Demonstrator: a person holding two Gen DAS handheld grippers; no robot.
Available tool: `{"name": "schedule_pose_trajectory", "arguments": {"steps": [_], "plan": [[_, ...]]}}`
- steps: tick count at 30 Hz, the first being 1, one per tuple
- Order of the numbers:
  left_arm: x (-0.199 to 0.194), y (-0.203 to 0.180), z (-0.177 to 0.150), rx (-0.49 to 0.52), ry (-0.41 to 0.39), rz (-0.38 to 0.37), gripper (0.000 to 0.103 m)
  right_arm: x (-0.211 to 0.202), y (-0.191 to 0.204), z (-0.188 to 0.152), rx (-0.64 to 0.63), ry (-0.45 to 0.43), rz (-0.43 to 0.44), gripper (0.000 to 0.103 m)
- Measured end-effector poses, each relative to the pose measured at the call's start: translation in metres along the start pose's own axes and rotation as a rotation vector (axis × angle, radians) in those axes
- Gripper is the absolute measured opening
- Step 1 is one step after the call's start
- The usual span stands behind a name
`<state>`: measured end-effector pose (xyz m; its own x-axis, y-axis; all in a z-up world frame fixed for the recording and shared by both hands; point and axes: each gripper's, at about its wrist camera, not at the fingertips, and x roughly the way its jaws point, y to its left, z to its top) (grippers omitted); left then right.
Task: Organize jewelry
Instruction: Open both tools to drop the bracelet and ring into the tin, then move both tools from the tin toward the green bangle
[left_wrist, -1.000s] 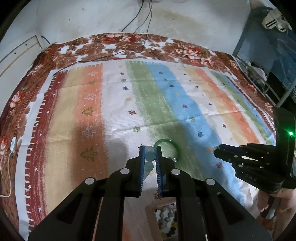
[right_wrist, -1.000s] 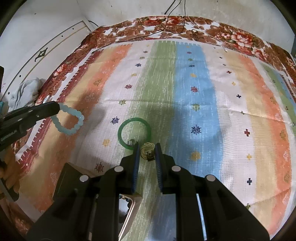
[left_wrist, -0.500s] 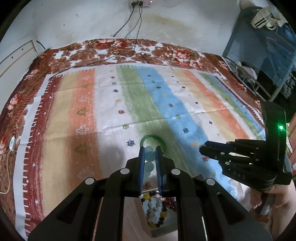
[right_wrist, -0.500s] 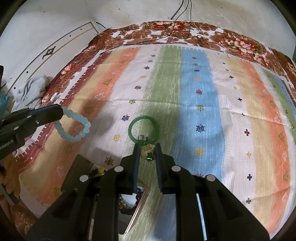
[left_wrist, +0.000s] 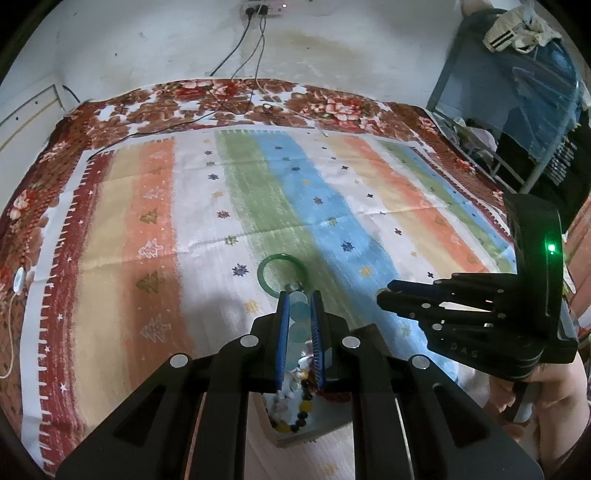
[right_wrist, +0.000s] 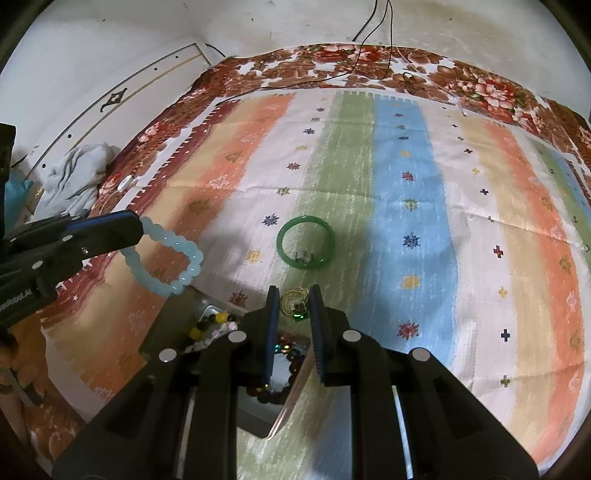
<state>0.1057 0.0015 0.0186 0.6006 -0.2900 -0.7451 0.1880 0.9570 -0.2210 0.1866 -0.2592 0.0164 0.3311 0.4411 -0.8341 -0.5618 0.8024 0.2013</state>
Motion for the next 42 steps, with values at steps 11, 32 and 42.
{"name": "schedule_pose_trajectory", "arguments": {"steps": [11, 32, 42], "plan": [[-0.008, -0.015, -0.023, 0.019, 0.01, -0.02, 0.011, -0.006, 0.017, -0.023, -0.029, 0.016, 0.043, 0.018], [0.0, -0.006, -0.023, 0.011, 0.023, 0.068, 0.04, 0.006, 0.023, -0.031, -0.068, 0.059, 0.026, 0.049], [0.01, 0.007, -0.017, -0.007, 0.038, 0.101, 0.05, 0.008, 0.005, -0.022, 0.005, 0.04, 0.019, 0.058]]}}
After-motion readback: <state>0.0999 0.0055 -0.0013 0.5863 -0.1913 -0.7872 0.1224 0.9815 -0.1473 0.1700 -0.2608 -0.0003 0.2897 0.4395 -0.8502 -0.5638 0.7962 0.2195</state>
